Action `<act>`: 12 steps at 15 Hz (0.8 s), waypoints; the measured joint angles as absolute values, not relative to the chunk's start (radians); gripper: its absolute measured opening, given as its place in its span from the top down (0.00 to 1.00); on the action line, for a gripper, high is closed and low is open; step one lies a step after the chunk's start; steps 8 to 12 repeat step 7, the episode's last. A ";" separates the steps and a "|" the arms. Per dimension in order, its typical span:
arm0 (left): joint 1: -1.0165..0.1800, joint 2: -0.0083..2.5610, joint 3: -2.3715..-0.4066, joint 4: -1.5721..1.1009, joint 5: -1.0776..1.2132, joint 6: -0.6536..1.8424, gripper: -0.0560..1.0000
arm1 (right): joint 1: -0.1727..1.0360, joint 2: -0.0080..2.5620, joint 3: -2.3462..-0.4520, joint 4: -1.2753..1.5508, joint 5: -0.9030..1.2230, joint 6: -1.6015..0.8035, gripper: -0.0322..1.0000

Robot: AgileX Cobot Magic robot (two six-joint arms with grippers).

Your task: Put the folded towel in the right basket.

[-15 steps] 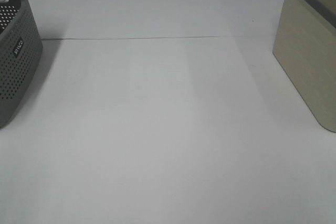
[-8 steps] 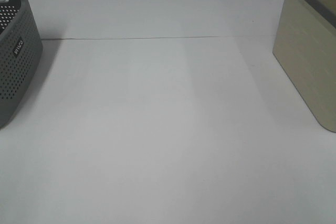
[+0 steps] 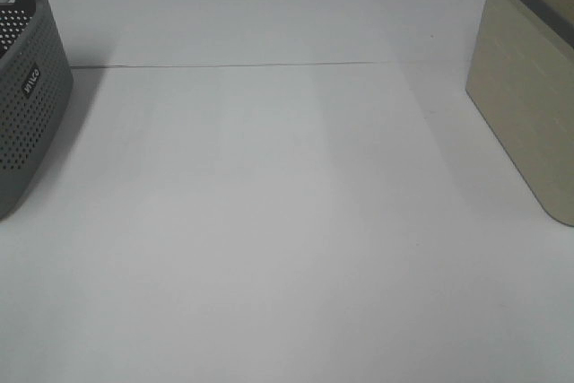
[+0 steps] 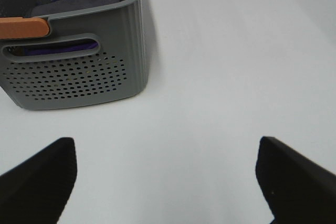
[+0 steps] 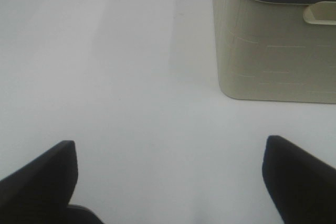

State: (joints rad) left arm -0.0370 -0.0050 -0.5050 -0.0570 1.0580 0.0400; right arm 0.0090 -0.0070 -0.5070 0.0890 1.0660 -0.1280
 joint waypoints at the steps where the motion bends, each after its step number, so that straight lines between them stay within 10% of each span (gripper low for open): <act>1: -0.037 -0.005 -0.505 -0.057 1.058 0.040 0.12 | 0.009 -0.007 -0.507 0.089 1.066 -0.128 0.10; 12: -0.037 -0.005 -0.505 -0.057 1.058 0.040 0.12 | 0.009 -0.007 -0.507 0.089 1.066 -0.128 0.10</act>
